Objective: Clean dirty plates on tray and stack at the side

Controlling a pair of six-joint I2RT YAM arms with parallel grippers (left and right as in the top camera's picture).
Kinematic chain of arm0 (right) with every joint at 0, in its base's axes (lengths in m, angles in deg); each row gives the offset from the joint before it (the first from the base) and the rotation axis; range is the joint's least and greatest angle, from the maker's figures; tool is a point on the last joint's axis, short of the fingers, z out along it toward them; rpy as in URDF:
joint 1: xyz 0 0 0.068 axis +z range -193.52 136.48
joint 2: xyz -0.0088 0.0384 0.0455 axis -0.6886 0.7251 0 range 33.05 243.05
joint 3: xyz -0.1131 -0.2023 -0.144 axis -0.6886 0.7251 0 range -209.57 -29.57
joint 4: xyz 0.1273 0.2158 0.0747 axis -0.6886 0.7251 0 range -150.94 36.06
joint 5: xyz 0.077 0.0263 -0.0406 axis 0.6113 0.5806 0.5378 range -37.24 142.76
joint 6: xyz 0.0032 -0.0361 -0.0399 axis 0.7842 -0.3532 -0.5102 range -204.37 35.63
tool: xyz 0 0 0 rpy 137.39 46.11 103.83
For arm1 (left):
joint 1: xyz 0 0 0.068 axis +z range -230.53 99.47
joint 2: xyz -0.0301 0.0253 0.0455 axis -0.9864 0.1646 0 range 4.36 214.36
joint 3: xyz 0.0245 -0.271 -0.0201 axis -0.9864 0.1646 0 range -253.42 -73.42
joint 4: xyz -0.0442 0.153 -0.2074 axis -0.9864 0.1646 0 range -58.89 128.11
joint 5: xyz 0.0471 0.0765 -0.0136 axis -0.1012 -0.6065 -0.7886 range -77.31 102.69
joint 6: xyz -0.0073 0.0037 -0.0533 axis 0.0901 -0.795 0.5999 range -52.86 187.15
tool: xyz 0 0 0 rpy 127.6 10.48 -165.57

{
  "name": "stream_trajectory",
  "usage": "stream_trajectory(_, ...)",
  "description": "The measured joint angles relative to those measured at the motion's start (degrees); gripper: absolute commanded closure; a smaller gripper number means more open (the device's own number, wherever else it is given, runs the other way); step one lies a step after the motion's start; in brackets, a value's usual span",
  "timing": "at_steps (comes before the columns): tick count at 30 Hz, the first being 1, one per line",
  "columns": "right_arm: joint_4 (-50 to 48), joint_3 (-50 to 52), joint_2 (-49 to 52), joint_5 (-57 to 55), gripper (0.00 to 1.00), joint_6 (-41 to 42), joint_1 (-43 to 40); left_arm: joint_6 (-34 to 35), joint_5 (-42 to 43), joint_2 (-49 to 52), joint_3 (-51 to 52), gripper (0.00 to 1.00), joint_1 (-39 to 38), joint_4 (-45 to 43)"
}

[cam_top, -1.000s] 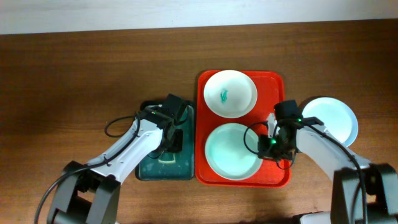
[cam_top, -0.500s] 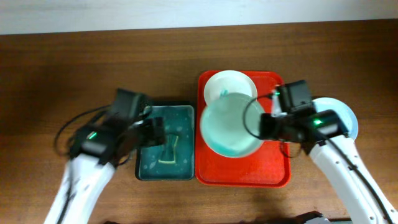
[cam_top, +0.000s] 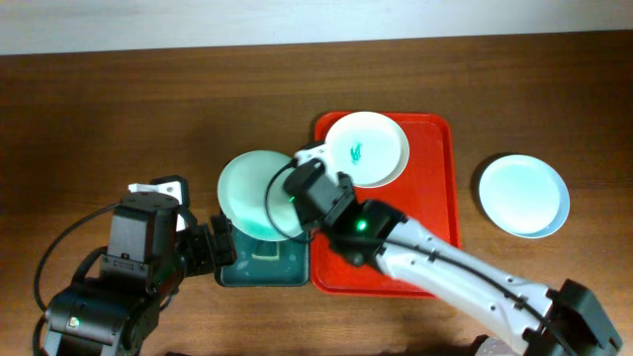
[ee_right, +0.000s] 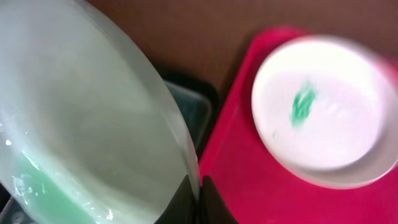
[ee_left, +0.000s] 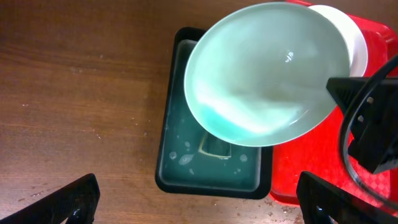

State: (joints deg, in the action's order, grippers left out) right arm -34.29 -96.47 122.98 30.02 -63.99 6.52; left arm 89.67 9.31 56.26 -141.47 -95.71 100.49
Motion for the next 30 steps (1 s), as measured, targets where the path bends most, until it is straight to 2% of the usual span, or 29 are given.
stream_trajectory(2,-0.2,-2.1,0.0,-10.6,0.96,-5.0,5.6,0.0,0.0,0.0,0.0,0.01,0.0,0.1)
stream_trajectory(7,-0.5,-3.2,-0.4,-29.6,0.96,-12.2,13.8,0.0,0.0,0.0,0.0,0.01,0.0,0.1)
stream_trajectory(12,-0.8,-3.2,-0.4,-40.1,0.96,-14.3,17.4,0.0,0.0,0.0,0.0,0.01,0.0,0.1)
stream_trajectory(30,-1.0,-3.2,-0.4,-43.5,0.96,-14.8,17.6,0.0,0.0,0.0,0.0,0.01,0.0,0.1)
